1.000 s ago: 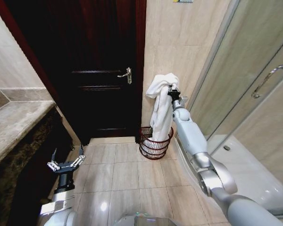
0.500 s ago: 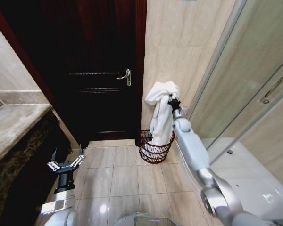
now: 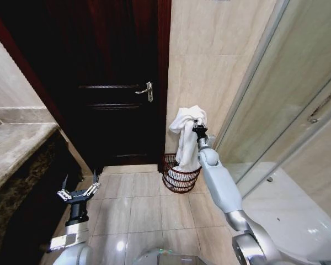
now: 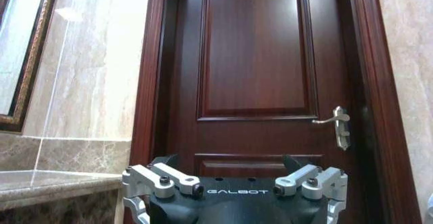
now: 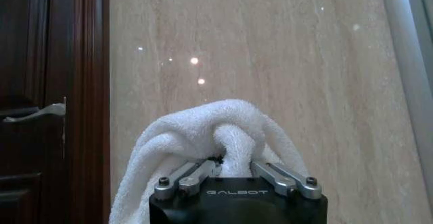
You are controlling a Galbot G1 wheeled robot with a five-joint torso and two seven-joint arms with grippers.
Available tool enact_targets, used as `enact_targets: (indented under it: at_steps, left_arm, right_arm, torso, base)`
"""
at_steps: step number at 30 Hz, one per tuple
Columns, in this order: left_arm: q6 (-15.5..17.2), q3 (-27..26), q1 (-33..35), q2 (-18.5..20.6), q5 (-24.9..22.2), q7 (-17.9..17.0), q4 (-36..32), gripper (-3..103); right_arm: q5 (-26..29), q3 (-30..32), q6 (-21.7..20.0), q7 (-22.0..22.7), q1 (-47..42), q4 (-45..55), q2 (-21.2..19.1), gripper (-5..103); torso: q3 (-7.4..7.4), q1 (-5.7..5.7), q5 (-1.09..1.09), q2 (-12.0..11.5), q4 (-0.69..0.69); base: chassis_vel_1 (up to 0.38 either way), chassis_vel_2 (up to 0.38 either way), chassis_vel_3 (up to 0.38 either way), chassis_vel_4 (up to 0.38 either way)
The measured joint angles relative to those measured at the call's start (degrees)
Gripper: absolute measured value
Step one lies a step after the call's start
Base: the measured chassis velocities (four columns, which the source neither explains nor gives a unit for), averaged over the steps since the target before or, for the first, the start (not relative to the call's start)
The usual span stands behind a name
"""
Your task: Discard the used towel into the hamper.
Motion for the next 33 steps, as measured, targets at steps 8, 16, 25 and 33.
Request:
enact_targets:
  at_steps: [8,16,25,33]
  left_arm:
    - [0.0,-0.3,-0.6,0.0,-0.8,0.3,1.3,100]
    - [0.2,0.0,-1.4,0.0,-1.2,0.5,1.8,100]
    - [0.2,-0.4,-1.5,0.0,-1.9,0.8,2.5,100]
    - [-0.3,-0.4,-1.3,0.0,-2.1,1.3,2.7,100]
  right_arm:
    - [-0.6,0.3,-0.8,1.1,-2.2,3.0,-0.9,12]
    - [-0.8,0.4,-1.2,2.0,-4.4,5.8,-0.8,12]
    - [-1.4,1.0,-1.3,3.4,-10.9,10.3,-0.5,12]
    - [-1.5,1.2,-1.1,3.5,-13.1,11.3,-0.7,12]
  torso:
    - [0.00,0.00,-0.01,0.0,-0.01]
    - [0.00,0.01,-0.01,0.0,-0.01]
    - [0.00,0.00,0.00,0.0,-0.02]
    - [0.00,0.00,0.00,0.0,-0.01]
  base:
    - [-0.046,0.058,0.055,-0.050]
    - [-0.029,0.036,0.032,-0.034]
    - [-0.056,0.056,0.050,-0.041]
    - [-0.032,0.035,0.037,-0.042]
